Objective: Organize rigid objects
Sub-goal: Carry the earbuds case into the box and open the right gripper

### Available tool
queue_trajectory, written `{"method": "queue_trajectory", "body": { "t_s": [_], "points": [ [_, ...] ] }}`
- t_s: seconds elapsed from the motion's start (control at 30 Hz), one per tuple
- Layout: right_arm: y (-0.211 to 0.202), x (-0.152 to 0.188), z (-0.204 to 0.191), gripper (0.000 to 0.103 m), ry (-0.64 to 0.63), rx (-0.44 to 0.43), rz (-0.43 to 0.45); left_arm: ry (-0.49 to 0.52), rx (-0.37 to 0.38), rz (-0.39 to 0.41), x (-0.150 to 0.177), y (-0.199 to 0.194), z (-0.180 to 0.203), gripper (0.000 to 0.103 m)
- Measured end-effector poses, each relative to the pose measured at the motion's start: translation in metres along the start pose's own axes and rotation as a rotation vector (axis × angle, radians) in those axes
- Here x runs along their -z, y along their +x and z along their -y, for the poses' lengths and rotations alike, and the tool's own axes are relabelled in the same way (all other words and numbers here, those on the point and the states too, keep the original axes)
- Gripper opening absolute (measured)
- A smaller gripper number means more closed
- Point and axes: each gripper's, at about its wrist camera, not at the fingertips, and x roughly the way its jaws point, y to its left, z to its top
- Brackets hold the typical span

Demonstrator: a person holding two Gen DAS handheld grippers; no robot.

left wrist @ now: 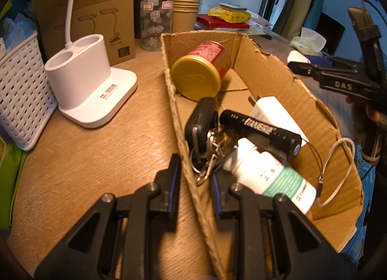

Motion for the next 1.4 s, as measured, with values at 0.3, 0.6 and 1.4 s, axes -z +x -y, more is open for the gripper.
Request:
{"method": "queue_trajectory", "body": {
  "t_s": [0.3, 0.6, 1.4],
  "points": [
    [-0.025, -0.008, -0.019, 0.061, -0.032, -0.021, 0.05, 0.0, 0.0, 0.0, 0.0, 0.0, 0.0, 0.025],
    [-0.042, -0.02, -0.041, 0.061, -0.062, -0.057, 0.098, 0.0, 0.0, 0.0, 0.0, 0.0, 0.0, 0.025],
    [-0.003, -0.022, -0.097, 0.061, -0.132, -0.164, 0.05, 0.002, 0.008, 0.002, 0.0, 0.0, 0.0, 0.025]
  ]
}}
